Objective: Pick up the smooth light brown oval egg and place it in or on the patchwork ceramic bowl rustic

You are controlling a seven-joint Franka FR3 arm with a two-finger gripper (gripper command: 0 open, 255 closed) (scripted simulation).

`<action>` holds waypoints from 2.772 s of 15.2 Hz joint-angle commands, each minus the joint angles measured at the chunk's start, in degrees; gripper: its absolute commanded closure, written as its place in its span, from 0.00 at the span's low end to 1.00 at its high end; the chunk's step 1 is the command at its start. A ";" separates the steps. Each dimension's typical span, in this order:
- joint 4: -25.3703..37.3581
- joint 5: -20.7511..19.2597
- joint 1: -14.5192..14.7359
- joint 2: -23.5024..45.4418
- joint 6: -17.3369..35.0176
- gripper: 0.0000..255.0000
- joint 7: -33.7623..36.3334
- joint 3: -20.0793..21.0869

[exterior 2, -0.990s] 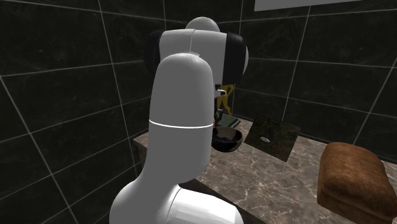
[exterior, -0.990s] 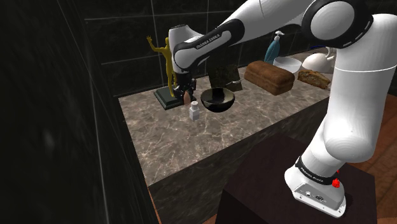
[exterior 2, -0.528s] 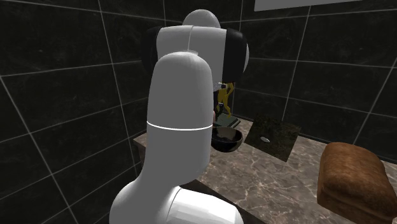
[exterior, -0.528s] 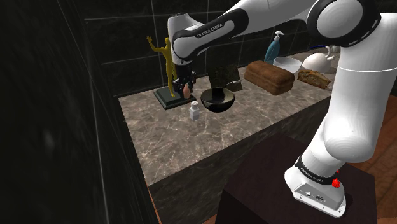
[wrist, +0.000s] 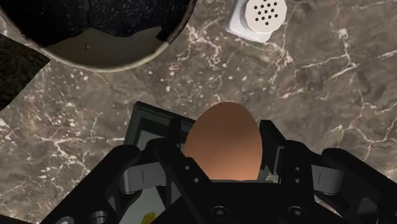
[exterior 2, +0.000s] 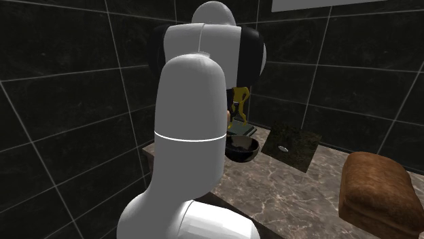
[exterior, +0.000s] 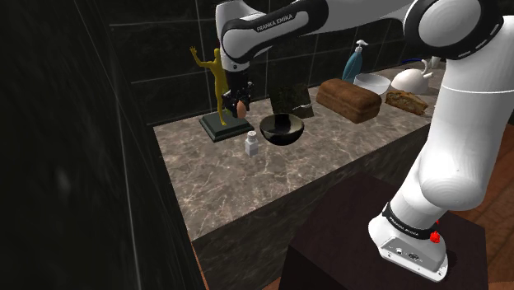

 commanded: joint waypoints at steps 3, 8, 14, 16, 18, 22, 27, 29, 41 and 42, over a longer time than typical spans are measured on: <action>2.66 0.10 0.00 -0.36 -3.02 1.00 -0.21 0.02; 5.95 0.21 0.04 -0.77 -6.72 1.00 -0.42 0.06; -1.19 0.92 -1.42 -7.47 -6.12 1.00 -2.65 -0.69; -6.52 1.27 -2.31 -11.61 -4.83 1.00 -4.18 -1.33; -11.45 1.50 -3.11 -15.60 -3.80 1.00 -5.77 -2.10; -20.29 1.59 -4.61 -23.24 -2.43 1.00 -9.09 -3.92; -25.75 1.39 -5.25 -26.11 0.23 1.00 -10.48 -4.86; -26.97 1.35 -5.25 -25.78 1.78 1.00 -10.40 -4.86; -31.20 1.17 -5.29 -24.08 7.71 1.00 -10.06 -4.86; -31.20 1.17 -5.29 -24.08 7.71 1.00 -10.06 -4.86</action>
